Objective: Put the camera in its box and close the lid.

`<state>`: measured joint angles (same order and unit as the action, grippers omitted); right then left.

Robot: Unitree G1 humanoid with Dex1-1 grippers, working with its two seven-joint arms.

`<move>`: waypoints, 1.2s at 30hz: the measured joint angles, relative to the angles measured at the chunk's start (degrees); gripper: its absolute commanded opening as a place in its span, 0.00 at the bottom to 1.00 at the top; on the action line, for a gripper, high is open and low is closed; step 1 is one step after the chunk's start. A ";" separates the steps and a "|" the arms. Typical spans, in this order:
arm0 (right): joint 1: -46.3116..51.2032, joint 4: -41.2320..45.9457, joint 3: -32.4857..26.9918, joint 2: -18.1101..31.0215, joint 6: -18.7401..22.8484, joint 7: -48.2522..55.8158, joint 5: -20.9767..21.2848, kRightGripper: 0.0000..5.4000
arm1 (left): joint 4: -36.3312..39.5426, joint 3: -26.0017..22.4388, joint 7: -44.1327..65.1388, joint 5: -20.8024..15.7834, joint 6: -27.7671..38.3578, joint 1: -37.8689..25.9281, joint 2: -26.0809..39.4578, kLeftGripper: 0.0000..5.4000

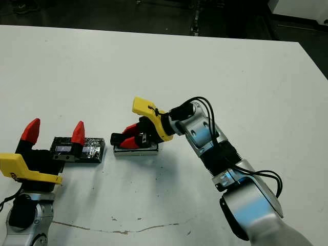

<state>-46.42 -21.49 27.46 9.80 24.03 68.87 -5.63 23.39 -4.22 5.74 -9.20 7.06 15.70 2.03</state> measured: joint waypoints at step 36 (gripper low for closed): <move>2.62 2.40 0.12 3.91 -6.46 0.78 1.48 0.31 | -0.01 0.18 -0.06 -0.16 0.11 0.12 -0.07 1.00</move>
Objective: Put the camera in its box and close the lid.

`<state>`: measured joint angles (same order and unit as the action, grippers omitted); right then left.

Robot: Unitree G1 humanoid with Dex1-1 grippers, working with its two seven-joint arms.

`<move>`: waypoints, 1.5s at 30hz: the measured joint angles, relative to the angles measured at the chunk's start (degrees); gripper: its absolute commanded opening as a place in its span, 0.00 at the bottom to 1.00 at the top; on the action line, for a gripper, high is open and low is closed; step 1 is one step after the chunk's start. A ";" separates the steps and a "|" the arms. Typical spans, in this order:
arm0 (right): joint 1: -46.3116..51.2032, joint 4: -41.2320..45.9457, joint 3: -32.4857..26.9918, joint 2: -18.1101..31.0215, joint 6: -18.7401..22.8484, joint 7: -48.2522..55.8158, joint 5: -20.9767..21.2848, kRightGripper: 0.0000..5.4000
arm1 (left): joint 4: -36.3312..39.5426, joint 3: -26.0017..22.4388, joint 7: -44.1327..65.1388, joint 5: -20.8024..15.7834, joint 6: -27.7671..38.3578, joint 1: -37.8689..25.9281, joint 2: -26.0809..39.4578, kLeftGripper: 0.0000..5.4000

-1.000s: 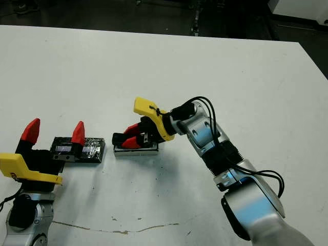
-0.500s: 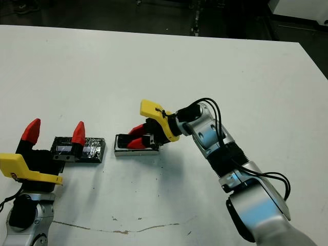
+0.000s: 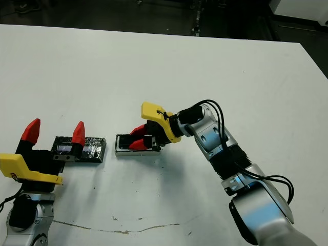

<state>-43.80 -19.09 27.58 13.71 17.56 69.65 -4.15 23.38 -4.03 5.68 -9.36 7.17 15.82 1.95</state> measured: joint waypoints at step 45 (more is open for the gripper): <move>4.89 12.94 -20.48 7.12 8.78 -4.18 -14.88 1.00 | -0.08 0.35 0.40 -0.10 0.05 -0.13 0.06 1.00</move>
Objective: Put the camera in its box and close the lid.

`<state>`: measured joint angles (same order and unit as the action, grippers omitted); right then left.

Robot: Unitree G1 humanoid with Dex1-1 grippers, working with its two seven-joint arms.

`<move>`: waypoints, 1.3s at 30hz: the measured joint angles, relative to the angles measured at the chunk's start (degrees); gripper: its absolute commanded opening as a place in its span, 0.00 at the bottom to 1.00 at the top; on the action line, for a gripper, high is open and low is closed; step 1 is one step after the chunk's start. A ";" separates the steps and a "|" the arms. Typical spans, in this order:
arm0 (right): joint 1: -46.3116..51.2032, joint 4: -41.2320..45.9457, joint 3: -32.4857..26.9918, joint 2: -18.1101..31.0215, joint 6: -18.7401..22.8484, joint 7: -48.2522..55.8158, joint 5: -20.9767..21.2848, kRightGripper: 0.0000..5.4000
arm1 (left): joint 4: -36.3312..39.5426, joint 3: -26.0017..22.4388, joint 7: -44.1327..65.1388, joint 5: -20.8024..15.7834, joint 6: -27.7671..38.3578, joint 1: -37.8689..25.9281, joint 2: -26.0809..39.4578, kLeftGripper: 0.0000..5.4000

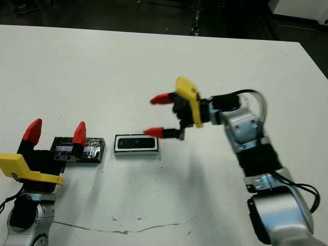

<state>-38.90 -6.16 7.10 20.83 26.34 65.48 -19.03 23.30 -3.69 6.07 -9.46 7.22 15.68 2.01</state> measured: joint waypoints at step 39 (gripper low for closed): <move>48.20 26.79 -14.48 -15.02 -17.99 -43.30 -4.37 0.00 | -1.35 -5.79 17.11 -4.96 -4.11 -5.78 19.13 1.00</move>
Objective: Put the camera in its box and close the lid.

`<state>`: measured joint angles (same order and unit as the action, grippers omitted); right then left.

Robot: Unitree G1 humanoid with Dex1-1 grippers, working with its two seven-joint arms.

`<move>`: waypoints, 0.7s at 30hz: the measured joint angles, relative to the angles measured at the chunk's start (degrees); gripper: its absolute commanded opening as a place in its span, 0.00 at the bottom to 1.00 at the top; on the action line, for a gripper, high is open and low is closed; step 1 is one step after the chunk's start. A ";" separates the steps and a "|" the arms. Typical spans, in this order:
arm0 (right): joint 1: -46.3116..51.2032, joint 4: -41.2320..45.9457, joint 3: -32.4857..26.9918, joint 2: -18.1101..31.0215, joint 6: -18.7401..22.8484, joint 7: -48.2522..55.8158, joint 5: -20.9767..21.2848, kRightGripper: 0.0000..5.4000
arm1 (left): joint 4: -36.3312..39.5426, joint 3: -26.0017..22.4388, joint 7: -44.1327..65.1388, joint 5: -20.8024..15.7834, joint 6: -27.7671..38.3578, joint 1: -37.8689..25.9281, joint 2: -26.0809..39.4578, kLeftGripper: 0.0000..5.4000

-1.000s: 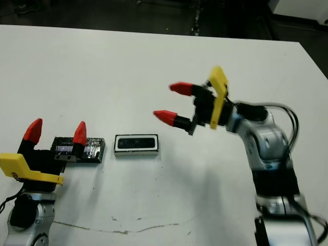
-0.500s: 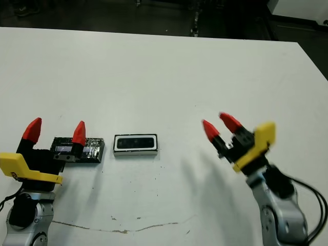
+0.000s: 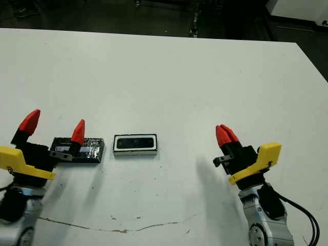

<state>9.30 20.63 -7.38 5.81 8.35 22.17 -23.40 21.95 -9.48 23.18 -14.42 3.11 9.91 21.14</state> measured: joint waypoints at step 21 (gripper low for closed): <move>0.20 -2.03 1.46 0.09 -3.15 -0.97 1.44 0.00 | -44.54 12.07 64.67 -5.36 0.98 -43.72 25.67 1.00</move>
<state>9.50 18.61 -5.92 5.90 5.19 21.20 -21.96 -22.59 2.60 87.85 -19.78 4.09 -33.81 46.81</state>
